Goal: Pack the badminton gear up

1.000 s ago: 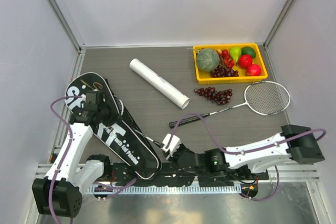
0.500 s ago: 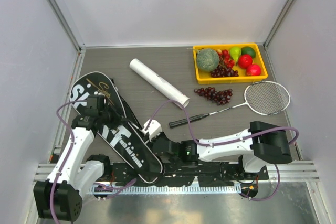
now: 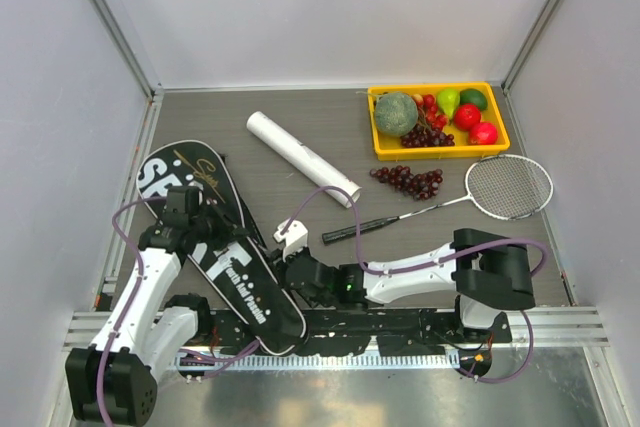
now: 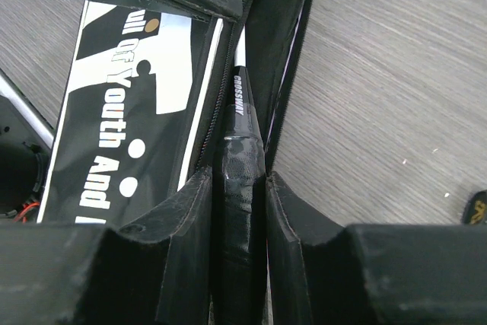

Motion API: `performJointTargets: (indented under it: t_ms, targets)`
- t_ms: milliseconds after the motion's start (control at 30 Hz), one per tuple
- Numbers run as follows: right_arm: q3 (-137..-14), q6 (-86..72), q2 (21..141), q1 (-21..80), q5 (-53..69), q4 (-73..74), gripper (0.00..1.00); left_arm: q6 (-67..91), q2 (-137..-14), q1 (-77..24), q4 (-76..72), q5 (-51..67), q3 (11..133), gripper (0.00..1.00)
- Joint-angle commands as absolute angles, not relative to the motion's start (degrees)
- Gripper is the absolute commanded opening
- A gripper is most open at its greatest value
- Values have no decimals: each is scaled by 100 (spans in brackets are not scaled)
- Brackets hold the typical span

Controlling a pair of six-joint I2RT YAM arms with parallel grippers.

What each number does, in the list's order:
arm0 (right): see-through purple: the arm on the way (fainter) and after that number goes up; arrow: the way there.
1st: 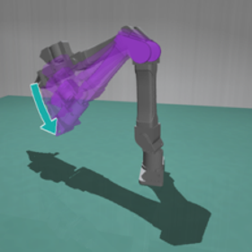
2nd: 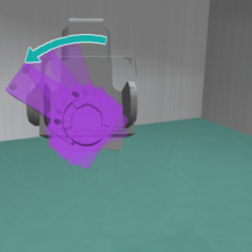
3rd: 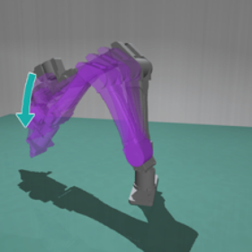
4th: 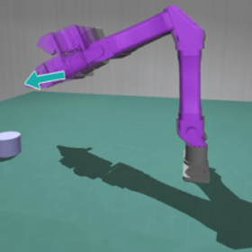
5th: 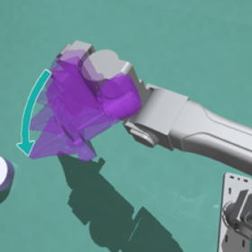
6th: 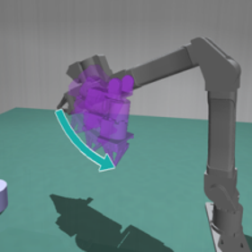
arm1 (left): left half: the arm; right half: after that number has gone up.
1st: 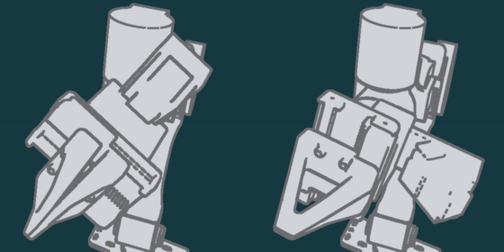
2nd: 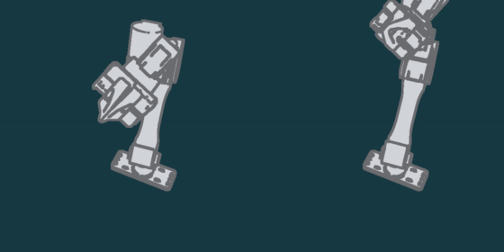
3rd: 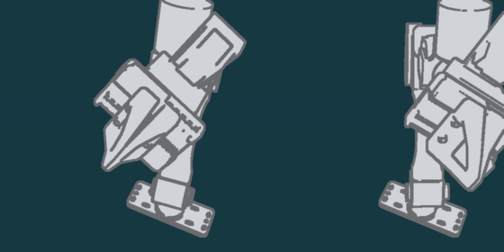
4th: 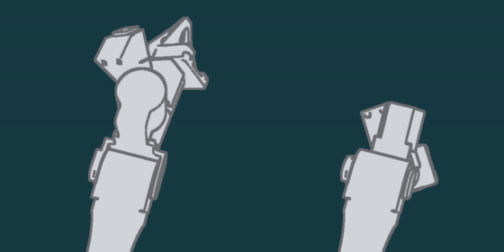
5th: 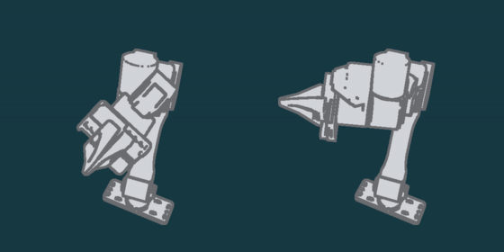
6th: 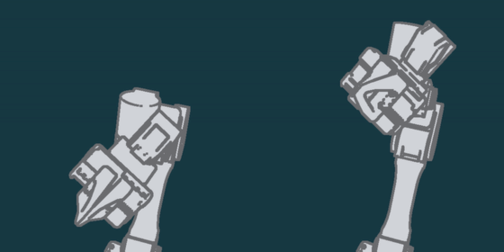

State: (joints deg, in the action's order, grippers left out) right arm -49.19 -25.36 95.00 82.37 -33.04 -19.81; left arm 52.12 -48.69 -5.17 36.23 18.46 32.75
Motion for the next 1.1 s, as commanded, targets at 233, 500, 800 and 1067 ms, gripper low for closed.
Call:
performJointTargets:
  t_ms: [233,500,800,1067]
  targets:
    - [-4835,-2875,9966,8121,-2779,-4138,5,5081,-5273,-527,3067,2259,3339,0]
    - [-4815,-3145,9967,7910,-2477,-3642,26,4623,-5642,-527,3199,1968,3569,0]
    - [-4703,-3234,8967,7603,-1803,-1583,51,4562,-5906,-536,3015,1872,3551,0]
    - [-4254,-2998,8183,7313,-739,-810,59,4412,-6372,-527,2452,2285,3515,0]
